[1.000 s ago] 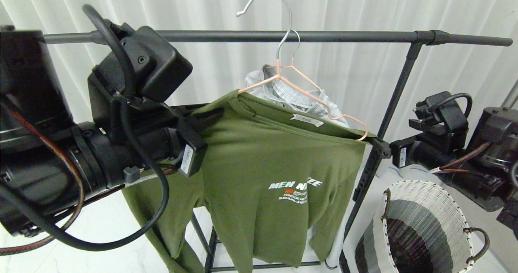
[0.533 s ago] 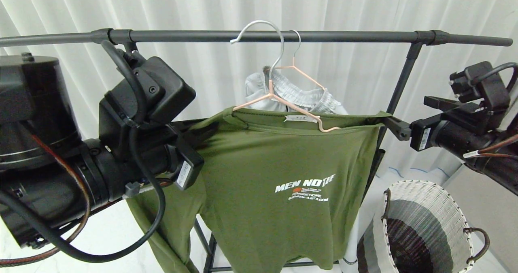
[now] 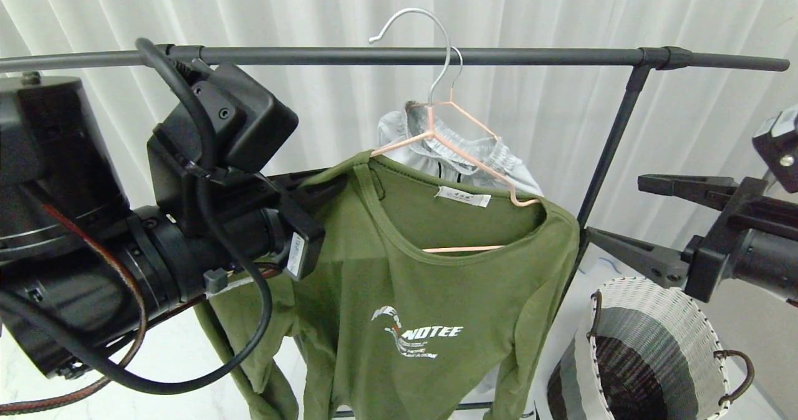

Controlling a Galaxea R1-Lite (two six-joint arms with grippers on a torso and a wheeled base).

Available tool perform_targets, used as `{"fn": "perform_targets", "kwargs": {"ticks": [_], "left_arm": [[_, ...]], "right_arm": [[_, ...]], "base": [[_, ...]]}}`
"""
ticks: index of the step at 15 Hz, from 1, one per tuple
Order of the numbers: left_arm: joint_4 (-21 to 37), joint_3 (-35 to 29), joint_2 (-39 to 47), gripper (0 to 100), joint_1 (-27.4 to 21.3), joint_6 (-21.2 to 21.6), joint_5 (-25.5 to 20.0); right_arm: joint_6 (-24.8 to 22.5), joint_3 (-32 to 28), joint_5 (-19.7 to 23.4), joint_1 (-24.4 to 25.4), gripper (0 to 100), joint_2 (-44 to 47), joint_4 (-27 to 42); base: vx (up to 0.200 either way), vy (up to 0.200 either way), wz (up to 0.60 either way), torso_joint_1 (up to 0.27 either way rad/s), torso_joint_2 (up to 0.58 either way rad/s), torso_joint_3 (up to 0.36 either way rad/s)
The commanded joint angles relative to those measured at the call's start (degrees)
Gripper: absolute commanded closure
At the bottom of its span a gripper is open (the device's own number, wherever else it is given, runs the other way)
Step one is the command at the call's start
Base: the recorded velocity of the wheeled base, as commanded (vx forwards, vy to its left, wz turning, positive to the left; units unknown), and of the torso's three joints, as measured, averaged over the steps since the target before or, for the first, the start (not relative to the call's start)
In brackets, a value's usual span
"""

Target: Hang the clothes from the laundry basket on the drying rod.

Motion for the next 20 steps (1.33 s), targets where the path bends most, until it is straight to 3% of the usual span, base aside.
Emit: {"fn": "perform_targets", "kwargs": {"ticks": [1, 5, 12, 20], "left_arm": [[-0.6, 0.5, -0.1, 100, -0.2, 0.0, -0.6], [-6.1, 2.9, -0.1, 100, -0.2, 1.0, -2.2], [-6.5, 8.2, -4.4, 100, -3.9, 5.3, -5.0], [-6.6, 8.6, -5.9, 100, -4.2, 5.3, -5.1]], "right_arm": [[0.0, -3.5, 3.3, 0.2, 0, -1.3, 3.9], [-0.4, -13.8, 11.9, 2.1, 0, 0.9, 17.8], [-2.9, -20.5, 12.5, 11.2, 0, 12.0, 20.4], [-3.8, -24.3, 12.5, 12.3, 0, 16.4, 25.5]], "base": [[0.0, 0.0, 0.0, 0.0, 0.0, 0.0], [0.0, 0.0, 0.0, 0.0, 0.0, 0.0], [0.0, 0.0, 0.0, 0.0, 0.0, 0.0], [0.0, 0.0, 0.0, 0.0, 0.0, 0.0]]}}
